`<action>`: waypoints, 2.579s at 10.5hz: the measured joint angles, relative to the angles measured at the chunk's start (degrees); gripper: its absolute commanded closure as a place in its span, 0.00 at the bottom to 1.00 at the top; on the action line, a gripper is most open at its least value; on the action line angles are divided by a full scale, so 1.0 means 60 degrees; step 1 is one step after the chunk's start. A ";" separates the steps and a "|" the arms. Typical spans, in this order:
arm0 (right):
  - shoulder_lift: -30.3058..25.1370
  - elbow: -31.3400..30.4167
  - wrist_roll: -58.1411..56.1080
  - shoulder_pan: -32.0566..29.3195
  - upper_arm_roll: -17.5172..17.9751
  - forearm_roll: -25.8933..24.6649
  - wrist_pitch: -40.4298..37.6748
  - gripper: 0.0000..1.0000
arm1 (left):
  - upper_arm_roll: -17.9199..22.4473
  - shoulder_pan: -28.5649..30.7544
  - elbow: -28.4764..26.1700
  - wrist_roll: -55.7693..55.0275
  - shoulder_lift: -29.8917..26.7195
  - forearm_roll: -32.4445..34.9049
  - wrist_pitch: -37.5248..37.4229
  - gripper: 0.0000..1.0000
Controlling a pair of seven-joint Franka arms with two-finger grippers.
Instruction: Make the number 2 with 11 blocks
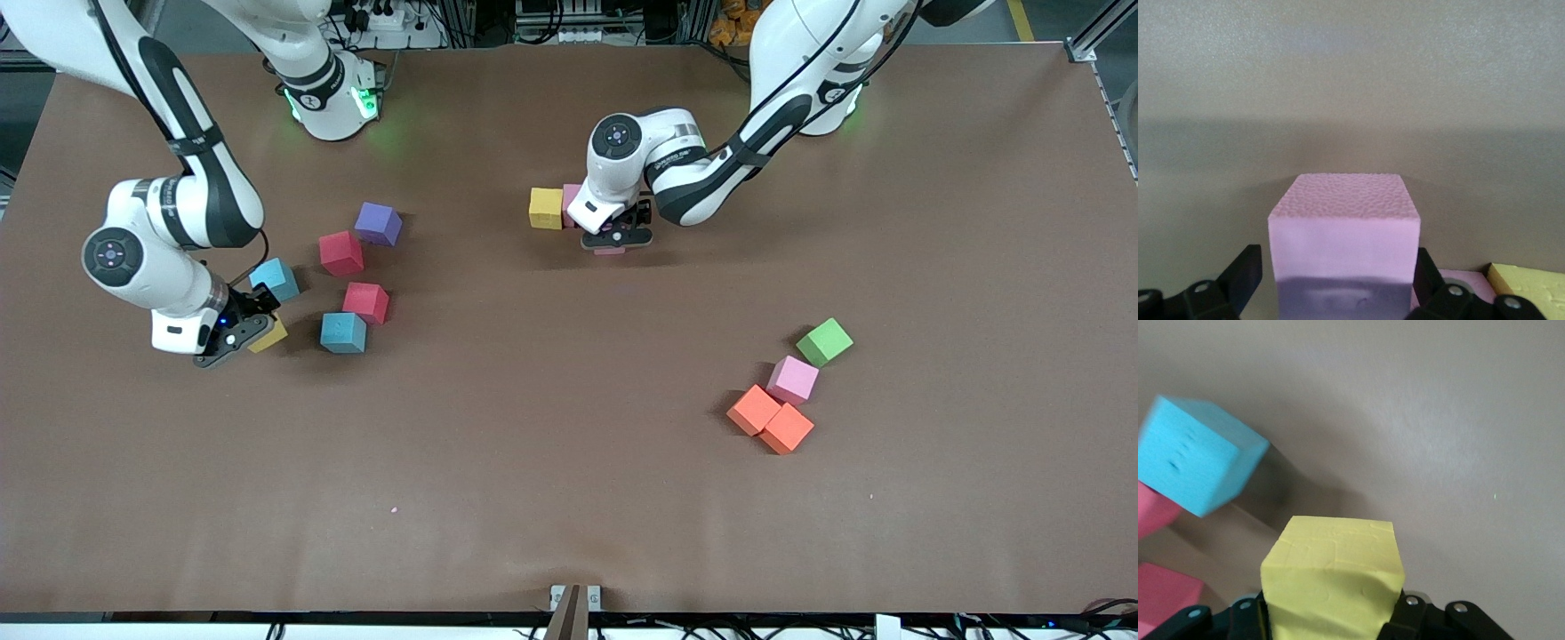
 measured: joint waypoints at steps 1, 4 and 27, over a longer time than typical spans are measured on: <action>-0.0039 0.0146 0.0113 0.0036 0.0153 0.0256 -0.0084 0.70 | 0.0000 0.0009 0.0046 0.0000 -0.0018 0.0000 -0.0005 0.00; -0.0063 0.0594 0.1190 0.0522 0.0368 0.0392 -0.0137 0.70 | -0.0050 0.0089 0.0237 0.0000 -0.0389 0.0001 -0.0239 0.00; 0.4116 0.6732 1.1751 1.0092 -0.1876 0.1544 -0.1287 0.71 | 0.0211 0.4419 0.3227 0.2430 -0.0203 0.0000 -0.1706 0.00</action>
